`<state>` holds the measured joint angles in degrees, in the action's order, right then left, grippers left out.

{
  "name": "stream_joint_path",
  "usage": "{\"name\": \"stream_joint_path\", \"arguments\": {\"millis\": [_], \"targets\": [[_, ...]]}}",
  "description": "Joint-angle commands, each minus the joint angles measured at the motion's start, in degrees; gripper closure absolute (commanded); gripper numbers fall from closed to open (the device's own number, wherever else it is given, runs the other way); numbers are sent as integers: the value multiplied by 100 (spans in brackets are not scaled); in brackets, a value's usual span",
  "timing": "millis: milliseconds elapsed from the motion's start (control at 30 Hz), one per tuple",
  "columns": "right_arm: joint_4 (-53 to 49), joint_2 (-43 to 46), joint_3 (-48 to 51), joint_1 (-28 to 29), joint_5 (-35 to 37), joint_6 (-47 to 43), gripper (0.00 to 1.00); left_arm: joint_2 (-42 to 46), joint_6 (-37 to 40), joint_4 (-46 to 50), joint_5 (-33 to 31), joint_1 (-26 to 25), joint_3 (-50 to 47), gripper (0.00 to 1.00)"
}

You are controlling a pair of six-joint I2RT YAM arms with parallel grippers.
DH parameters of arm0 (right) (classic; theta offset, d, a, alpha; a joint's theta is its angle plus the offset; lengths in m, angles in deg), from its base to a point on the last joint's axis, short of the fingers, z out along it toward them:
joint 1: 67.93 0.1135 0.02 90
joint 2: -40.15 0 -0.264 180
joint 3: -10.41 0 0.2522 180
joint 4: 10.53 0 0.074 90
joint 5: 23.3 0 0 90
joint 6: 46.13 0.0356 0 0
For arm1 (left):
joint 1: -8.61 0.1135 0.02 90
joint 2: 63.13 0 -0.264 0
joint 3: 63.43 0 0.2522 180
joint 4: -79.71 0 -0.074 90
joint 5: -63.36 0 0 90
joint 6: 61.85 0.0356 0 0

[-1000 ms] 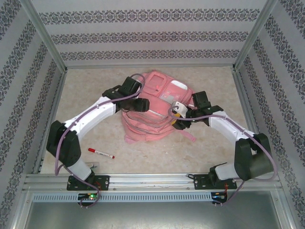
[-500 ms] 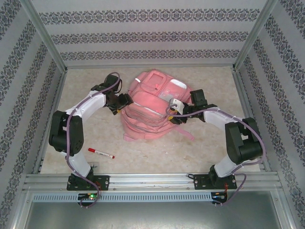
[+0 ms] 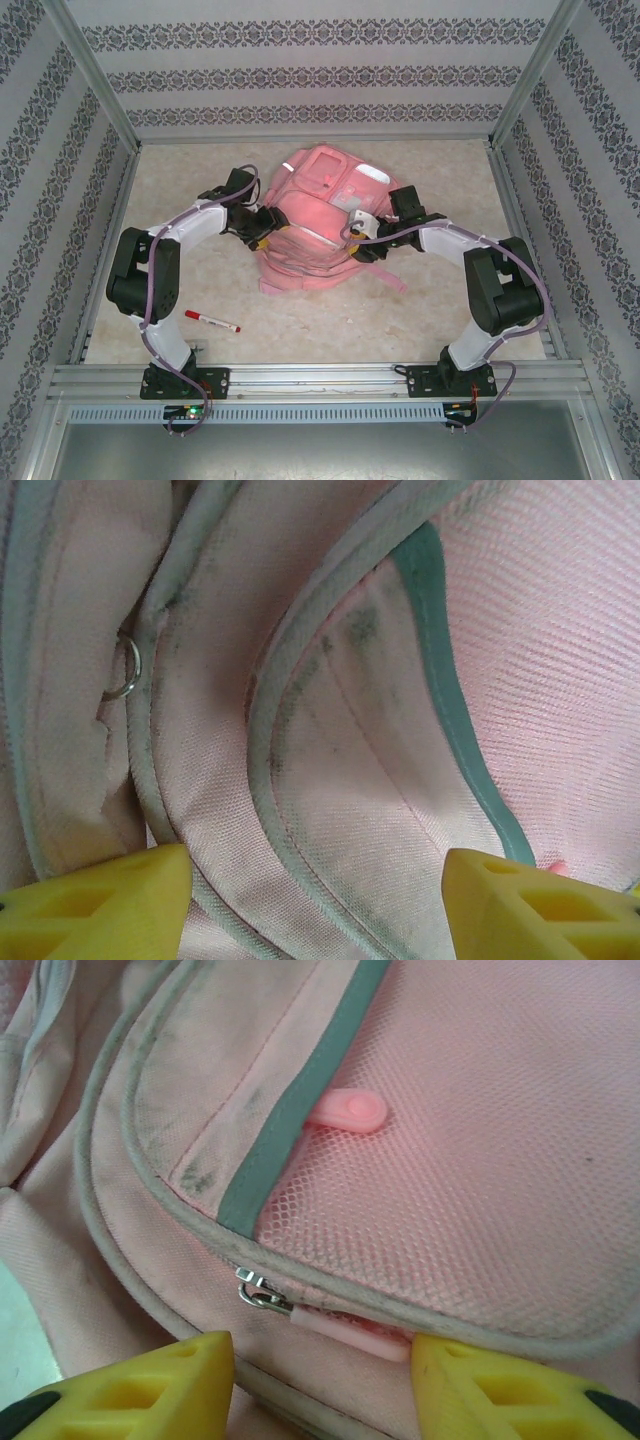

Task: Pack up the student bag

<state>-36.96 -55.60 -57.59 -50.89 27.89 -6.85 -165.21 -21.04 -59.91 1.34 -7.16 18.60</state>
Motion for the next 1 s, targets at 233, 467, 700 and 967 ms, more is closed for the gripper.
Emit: {"name": "stream_joint_path", "arguments": {"millis": [233,467,700,967], "targets": [[-1211,-23,-409,347,395,-728,54,127,-283,-315,336,-111,-701,34],[-863,173,-206,502,383,-457,76,412,-589,-595,365,-273,-973,35],[-1075,333,-109,742,570,-445,72,665,-960,-877,384,-458,-1132,36],[-349,610,657,1039,1621,-480,69,898,-1220,-1035,304,-605,-1322,37]]}}
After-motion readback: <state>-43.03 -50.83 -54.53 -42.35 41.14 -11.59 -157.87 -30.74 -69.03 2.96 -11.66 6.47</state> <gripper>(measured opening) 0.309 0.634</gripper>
